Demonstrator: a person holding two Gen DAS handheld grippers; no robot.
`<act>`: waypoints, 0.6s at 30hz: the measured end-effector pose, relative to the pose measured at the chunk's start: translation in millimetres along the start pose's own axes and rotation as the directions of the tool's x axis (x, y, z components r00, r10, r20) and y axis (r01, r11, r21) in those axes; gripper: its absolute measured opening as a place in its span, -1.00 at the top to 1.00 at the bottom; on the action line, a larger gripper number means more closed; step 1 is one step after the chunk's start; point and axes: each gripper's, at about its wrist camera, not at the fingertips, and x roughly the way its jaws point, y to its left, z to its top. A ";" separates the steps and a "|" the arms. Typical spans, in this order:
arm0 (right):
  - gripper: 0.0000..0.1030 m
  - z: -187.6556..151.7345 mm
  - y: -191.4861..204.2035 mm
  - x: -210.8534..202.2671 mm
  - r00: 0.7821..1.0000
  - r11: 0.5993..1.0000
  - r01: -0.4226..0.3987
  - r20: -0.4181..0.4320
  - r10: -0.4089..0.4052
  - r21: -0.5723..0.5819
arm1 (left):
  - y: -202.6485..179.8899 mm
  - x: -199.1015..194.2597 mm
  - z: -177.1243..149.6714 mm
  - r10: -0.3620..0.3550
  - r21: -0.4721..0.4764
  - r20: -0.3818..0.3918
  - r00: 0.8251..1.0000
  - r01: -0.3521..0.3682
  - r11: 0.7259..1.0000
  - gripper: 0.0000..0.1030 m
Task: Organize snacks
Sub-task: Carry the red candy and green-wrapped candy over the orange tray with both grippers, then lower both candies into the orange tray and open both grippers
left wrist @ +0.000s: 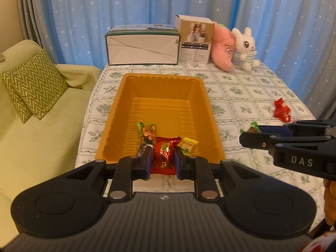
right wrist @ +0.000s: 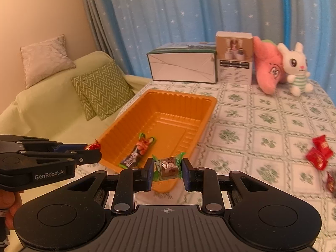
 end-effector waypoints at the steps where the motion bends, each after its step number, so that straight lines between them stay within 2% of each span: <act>1: 0.45 1.9 1.1 6.0 1.000 1.000 -0.004 -0.002 0.004 -0.002 | 3.6 4.1 1.4 0.001 0.000 -0.003 1.000 -0.001 1.000 0.63; 10: 0.45 16.3 2.2 52.4 1.000 1.000 -0.011 -0.028 0.011 -0.016 | 29.3 41.9 13.3 0.025 0.018 -0.027 0.999 -0.025 1.000 0.63; 18: 0.45 19.7 -5.2 71.7 0.999 1.000 -0.004 -0.038 0.003 -0.008 | 38.4 72.9 19.4 0.047 0.047 -0.045 0.998 -0.045 0.998 0.62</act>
